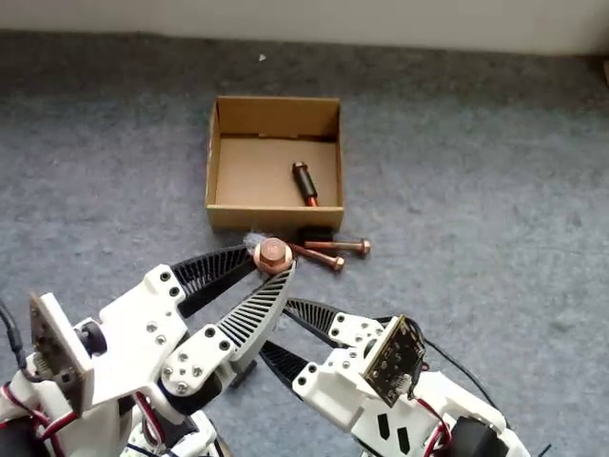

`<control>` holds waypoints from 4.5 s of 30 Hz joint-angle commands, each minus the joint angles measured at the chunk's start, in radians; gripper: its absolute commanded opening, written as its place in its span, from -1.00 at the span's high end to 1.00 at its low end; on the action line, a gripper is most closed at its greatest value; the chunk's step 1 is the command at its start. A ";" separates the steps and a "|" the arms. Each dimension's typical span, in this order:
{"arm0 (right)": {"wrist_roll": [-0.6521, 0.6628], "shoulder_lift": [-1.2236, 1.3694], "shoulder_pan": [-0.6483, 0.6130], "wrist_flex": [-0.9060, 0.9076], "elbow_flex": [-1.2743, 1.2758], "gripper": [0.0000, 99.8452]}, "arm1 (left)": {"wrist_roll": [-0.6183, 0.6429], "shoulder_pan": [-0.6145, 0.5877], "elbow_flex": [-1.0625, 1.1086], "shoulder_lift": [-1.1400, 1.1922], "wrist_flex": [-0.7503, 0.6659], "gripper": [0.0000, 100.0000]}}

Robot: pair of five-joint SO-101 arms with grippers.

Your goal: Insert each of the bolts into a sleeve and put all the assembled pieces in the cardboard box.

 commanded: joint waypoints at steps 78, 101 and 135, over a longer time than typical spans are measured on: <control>0.011 1.110 0.578 -0.398 -0.404 0.99 | -0.293 -1.015 0.987 -0.386 0.121 0.52; 0.005 1.638 0.636 -0.493 -0.679 0.62 | -0.293 -0.928 1.133 -0.386 0.121 0.52; -0.327 1.899 0.298 -0.130 -0.773 0.62 | -0.290 -1.024 1.138 -0.387 0.080 0.53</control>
